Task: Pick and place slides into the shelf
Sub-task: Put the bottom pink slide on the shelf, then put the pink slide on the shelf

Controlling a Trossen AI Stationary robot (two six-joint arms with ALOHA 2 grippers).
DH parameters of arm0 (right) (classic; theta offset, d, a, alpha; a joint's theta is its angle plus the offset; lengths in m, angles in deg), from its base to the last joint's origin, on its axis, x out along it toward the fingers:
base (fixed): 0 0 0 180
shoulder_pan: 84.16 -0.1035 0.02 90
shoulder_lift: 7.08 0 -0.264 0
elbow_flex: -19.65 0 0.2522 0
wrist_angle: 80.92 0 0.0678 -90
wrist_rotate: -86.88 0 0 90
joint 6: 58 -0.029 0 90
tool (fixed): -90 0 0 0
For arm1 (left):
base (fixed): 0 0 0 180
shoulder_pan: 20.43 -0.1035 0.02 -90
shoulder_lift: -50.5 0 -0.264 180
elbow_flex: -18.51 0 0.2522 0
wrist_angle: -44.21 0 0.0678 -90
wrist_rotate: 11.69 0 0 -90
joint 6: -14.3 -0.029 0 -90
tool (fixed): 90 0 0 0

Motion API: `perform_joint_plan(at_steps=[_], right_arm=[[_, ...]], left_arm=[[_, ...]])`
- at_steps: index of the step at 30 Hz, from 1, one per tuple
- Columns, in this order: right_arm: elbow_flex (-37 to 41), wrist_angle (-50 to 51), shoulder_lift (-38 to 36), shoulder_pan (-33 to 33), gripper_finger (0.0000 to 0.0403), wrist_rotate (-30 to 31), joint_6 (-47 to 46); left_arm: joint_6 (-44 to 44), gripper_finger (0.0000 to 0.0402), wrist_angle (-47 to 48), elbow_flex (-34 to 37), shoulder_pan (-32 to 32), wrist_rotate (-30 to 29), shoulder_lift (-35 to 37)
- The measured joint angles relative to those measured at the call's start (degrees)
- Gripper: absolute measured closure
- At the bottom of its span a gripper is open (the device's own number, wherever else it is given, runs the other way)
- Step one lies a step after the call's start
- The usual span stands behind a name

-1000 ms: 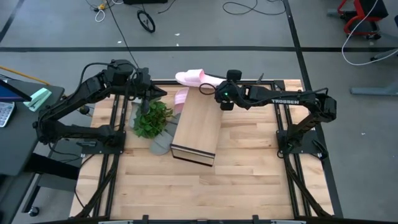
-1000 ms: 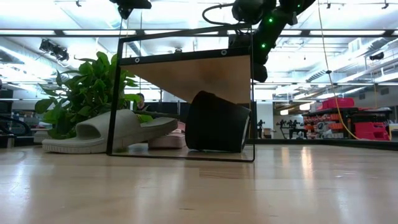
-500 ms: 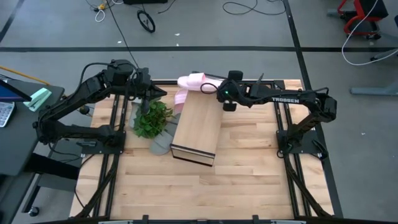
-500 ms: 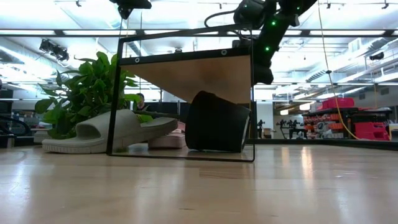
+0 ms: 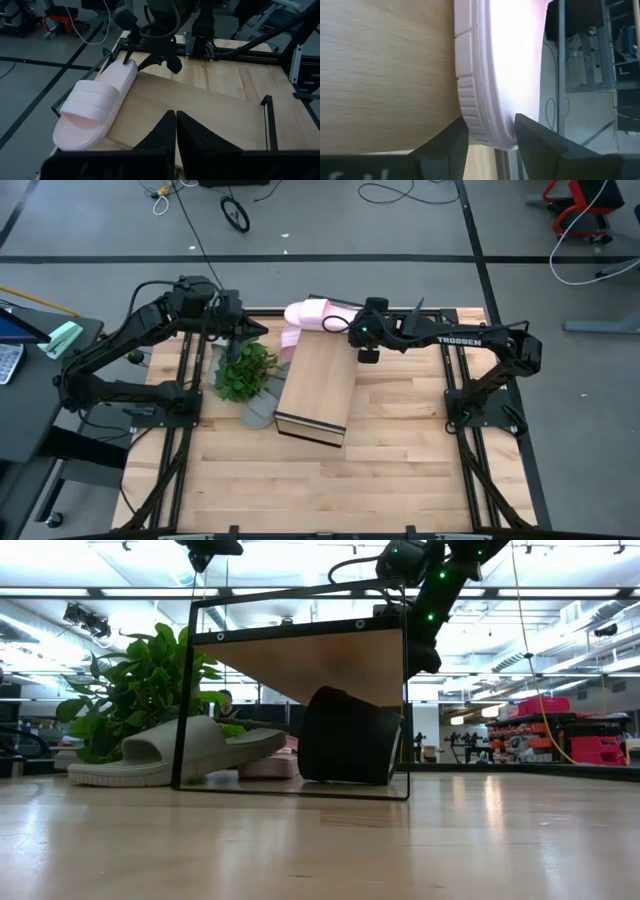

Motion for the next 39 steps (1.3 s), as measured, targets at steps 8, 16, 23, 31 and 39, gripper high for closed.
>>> perform_joint_plan(at_steps=[8,16,23,31,39], right_arm=[[0.0,0.37,0.0,0.0,0.0225,-3.23,-0.39],[-0.02,2.16,-1.12,0.0,0.0193,-3.7,-0.41],[-0.02,4.8,-4.93,0.0,0.0186,-4.04,-2.42],[-0.02,11.3,-13.67,-1.76,0.0186,-3.86,-11.66],[-0.02,13.4,-23.27,-4.66,0.0186,-4.06,-21.41]], left_arm=[[1.25,0.0387,0.02,0.0,0.0,0.01,0.0],[1.25,0.0378,0.03,0.0,0.0,0.0,0.0],[1.25,0.0389,0.43,0.0,0.02,0.0,0.0],[1.33,0.038,3.01,0.0,-0.58,-0.12,-0.01],[-3.61,0.0381,2.81,0.02,-7.83,-0.71,-4.54]])
